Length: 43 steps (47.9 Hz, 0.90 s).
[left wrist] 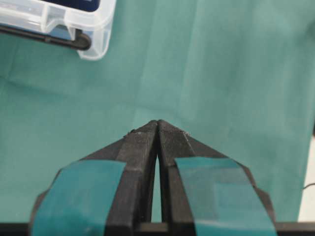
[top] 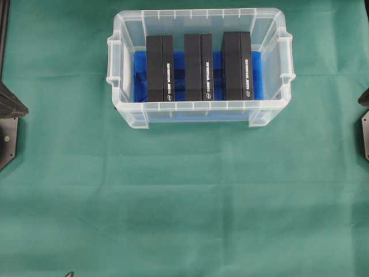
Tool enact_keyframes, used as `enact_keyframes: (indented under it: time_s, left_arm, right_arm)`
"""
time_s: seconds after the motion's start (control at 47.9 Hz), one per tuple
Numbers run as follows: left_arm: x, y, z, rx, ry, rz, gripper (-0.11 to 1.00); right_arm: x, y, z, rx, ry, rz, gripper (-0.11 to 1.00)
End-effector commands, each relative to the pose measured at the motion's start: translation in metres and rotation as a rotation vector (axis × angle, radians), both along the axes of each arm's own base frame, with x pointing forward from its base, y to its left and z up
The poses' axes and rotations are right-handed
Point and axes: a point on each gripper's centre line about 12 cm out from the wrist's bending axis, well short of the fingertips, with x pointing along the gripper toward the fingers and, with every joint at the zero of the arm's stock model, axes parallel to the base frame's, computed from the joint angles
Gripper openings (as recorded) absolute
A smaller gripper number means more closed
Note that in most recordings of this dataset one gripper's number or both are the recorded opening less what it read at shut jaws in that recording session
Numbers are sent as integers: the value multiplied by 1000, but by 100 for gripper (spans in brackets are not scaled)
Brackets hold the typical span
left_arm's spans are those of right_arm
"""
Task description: Take out the box from the case.
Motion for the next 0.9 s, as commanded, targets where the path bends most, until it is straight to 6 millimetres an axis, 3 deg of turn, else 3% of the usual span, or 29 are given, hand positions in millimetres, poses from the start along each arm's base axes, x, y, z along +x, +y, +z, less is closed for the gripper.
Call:
enact_keyframes:
  time_s: [0.0, 0.167, 0.271, 0.585, 0.752, 0.877]
  left_arm:
    - [1, -1, 8, -4, -20, -4, 1]
    - [1, -2, 9, -23, -20, 8, 1]
    - [1, -2, 11, -89, -23, 79, 1]
    - [-10, 1, 3, -460, 105, 590, 1]
    - [-14, 2, -6, -471, 212, 702, 1]
    - [-8, 1, -7, -457, 241, 710, 1]
  right_arm:
    - [3, 1, 7, 4, -14, 3, 0]
    - [5, 1, 6, 26, -5, -32, 0]
    - [8, 1, 6, 103, 4, -146, 0]
    - [8, -1, -8, 338, 175, -634, 0]
    - [5, -3, -10, 377, 264, -846, 0]
    - [10, -3, -9, 376, 271, -878, 0]
